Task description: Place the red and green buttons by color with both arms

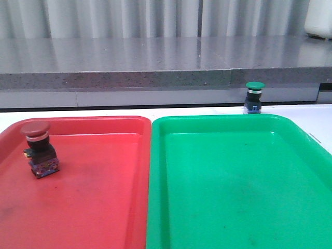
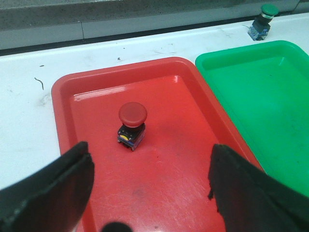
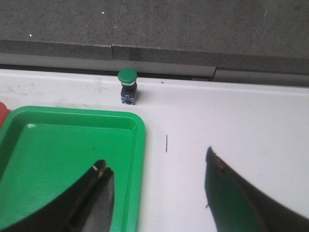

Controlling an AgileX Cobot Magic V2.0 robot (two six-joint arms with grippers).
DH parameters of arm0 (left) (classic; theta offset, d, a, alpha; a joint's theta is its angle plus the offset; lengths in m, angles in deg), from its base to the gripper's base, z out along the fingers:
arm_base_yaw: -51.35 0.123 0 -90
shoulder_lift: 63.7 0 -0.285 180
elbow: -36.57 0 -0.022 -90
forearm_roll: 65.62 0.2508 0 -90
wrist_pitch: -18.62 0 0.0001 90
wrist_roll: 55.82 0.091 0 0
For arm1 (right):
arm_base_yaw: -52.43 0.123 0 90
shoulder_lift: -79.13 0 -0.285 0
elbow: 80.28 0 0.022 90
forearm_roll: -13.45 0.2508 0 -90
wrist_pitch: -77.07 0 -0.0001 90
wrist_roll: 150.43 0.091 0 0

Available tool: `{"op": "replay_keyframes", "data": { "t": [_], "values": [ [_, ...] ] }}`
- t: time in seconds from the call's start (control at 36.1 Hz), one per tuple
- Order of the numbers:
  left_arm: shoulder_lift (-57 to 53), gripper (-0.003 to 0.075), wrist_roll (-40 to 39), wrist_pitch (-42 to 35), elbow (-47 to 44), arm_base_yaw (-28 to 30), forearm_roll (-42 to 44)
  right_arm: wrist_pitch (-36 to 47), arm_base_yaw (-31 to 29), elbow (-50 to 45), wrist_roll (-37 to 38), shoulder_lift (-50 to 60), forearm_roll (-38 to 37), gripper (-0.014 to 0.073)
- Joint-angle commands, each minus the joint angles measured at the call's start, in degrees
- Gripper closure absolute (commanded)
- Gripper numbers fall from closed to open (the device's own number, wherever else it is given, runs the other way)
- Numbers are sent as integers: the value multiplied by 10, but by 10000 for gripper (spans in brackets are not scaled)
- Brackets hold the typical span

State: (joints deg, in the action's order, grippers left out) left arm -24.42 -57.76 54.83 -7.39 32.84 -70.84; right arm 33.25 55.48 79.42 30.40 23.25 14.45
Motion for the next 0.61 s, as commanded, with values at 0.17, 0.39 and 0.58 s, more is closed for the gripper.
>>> {"op": "replay_keyframes", "data": {
  "t": [0.17,0.39,0.58],
  "values": [
    [1,227,0,-39,15,-6,-2,29,1,140,-8,-196,14,40],
    [1,227,0,-39,15,-6,-2,33,25,248,-8,-351,15,40],
    [1,227,0,-39,15,-6,-2,40,41,358,-8,-504,20,40]
  ]
}}
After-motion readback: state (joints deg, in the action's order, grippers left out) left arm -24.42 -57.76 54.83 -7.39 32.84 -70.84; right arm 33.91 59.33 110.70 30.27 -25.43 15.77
